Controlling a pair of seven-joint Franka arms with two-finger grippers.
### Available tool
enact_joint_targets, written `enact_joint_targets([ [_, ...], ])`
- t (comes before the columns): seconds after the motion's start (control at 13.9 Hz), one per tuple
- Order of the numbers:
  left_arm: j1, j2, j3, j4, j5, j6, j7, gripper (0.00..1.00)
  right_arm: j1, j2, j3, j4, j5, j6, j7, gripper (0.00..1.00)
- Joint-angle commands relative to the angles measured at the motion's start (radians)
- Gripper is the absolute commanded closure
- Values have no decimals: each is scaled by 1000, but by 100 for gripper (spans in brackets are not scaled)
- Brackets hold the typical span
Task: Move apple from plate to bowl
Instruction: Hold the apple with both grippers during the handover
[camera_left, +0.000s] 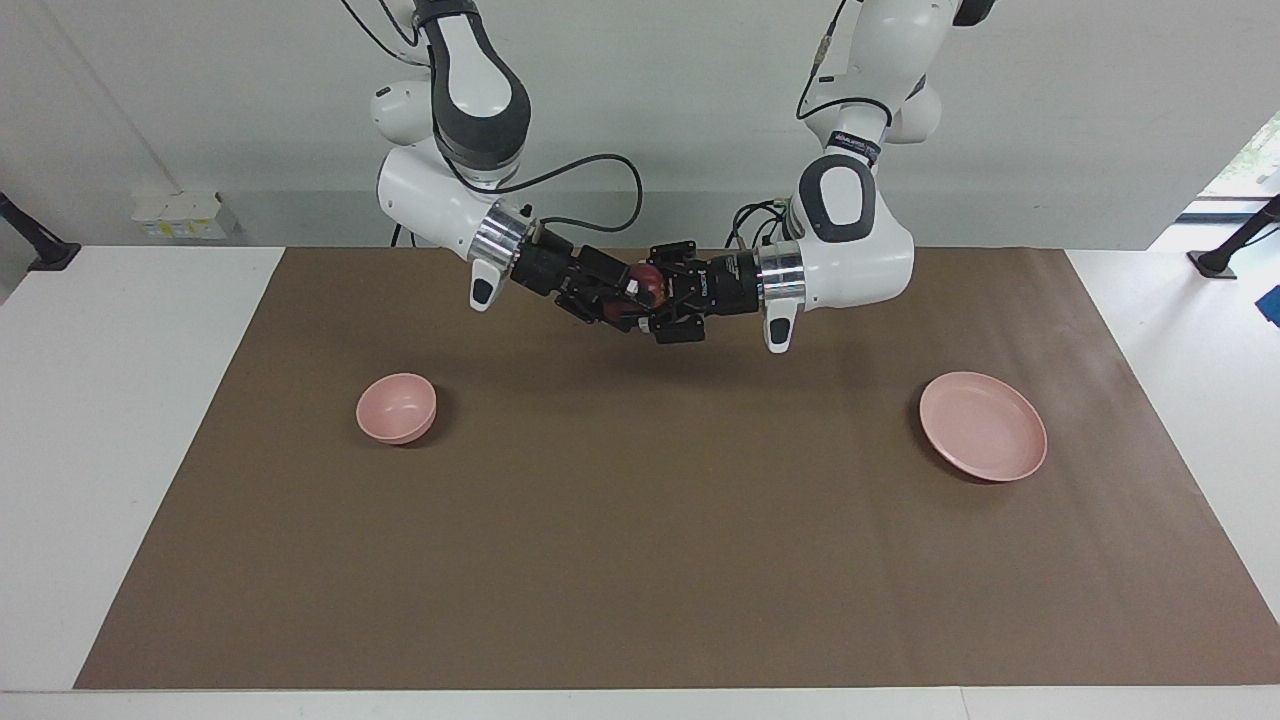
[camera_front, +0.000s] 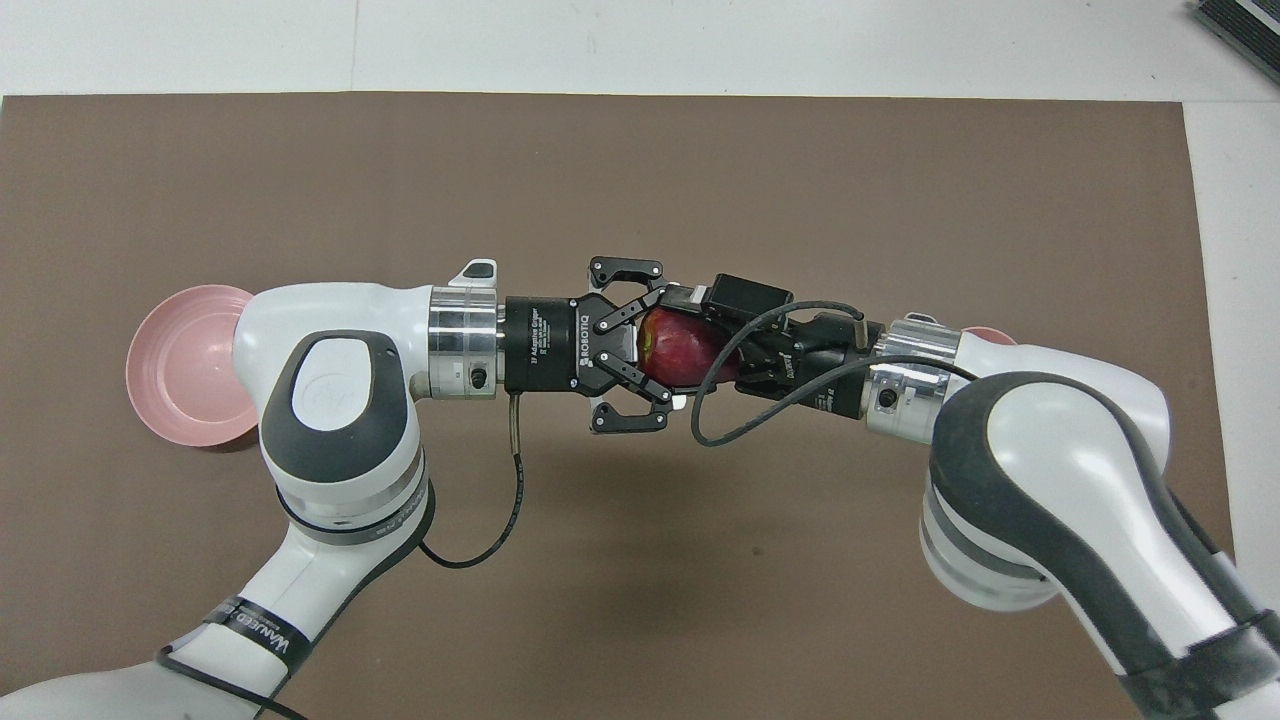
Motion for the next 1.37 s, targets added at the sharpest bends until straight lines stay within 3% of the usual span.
enact_joint_targets([
  [0.0,-7,-31,-4,-22,-29,16,-10,100,-16,-5,6,0,11,-44,48,0],
  [0.36,-5,-28,-4,-17,-28,16,-8,100,-21,-9,-1,8,-1,-86,83,0],
  [0.72,-1,-25,-4,-14,-28,15,-8,100,-38,-10,-3,30,-101,-106,137,0],
  [0.79,-1,-25,-4,-13,-28,15,-8,100,-38,-10,-3,30,-102,-106,138,15],
  [1.01,-1,-25,-4,-13,-28,15,-8,100,-38,-12,-1,26,-114,-110,172,85],
  [1.08,-1,-25,-5,-11,-28,15,-8,100,-38,-10,-1,28,-114,-110,187,100],
  [1.15,-1,-23,-4,-10,-26,15,-8,85,-38,-10,-1,28,-116,-112,196,100],
  [1.23,-1,-23,-4,-10,-26,16,-10,1,-38,-10,-1,28,-116,-112,199,100],
  [1.3,1,-23,-4,-10,-26,16,-10,0,-38,-10,-1,28,-116,-112,203,100],
])
